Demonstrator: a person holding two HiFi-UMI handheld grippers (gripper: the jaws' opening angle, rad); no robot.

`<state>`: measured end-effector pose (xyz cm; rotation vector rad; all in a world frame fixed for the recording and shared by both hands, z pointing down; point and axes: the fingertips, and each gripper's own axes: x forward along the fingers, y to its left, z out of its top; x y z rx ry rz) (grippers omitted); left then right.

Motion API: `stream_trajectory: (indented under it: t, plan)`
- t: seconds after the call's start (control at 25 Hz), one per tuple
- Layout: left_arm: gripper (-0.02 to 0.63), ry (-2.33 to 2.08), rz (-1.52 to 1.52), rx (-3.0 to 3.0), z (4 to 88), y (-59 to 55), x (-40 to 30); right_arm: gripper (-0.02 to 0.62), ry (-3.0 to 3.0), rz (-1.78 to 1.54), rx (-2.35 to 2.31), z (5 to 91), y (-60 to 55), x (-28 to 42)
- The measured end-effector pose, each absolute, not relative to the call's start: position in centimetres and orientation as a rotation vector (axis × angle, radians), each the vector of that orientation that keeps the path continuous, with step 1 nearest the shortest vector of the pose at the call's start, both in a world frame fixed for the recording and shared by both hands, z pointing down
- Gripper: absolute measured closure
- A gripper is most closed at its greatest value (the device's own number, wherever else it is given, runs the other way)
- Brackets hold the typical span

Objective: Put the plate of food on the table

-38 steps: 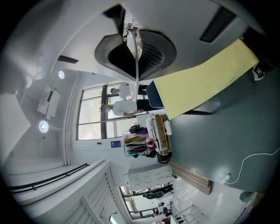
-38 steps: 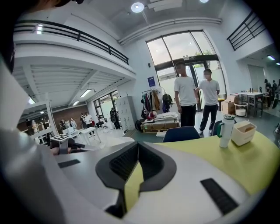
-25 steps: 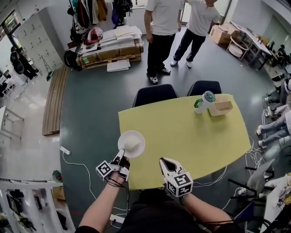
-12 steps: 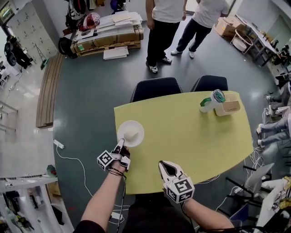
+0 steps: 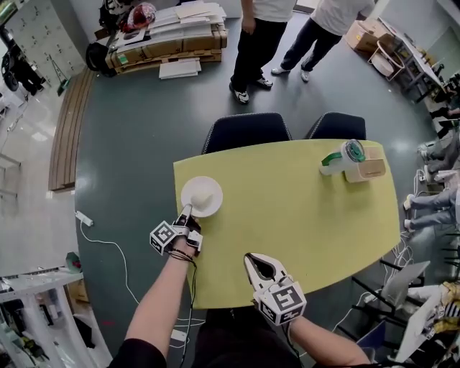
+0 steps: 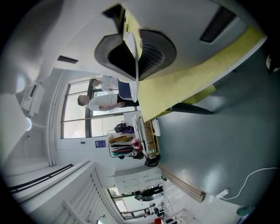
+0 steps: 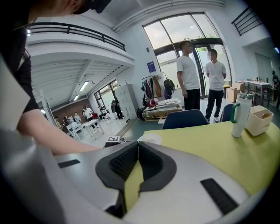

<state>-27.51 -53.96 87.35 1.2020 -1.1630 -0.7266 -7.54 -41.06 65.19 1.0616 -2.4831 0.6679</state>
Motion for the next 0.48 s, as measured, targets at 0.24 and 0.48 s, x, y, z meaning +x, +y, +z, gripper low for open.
stream_trajectory:
  t: [0.24,0.48]
  plan:
    - [0.588,-1.203,-0.66,1.163,88.7,-55.0,-27.4,0.583,-2.465,0.694,1.06,66.2,-40.7,-7.6]
    - [0.588,-1.253,-0.601,1.129,89.7,-55.5,-27.3,0.583,-2.473,0.692,1.061,66.3,-41.1,-7.8]
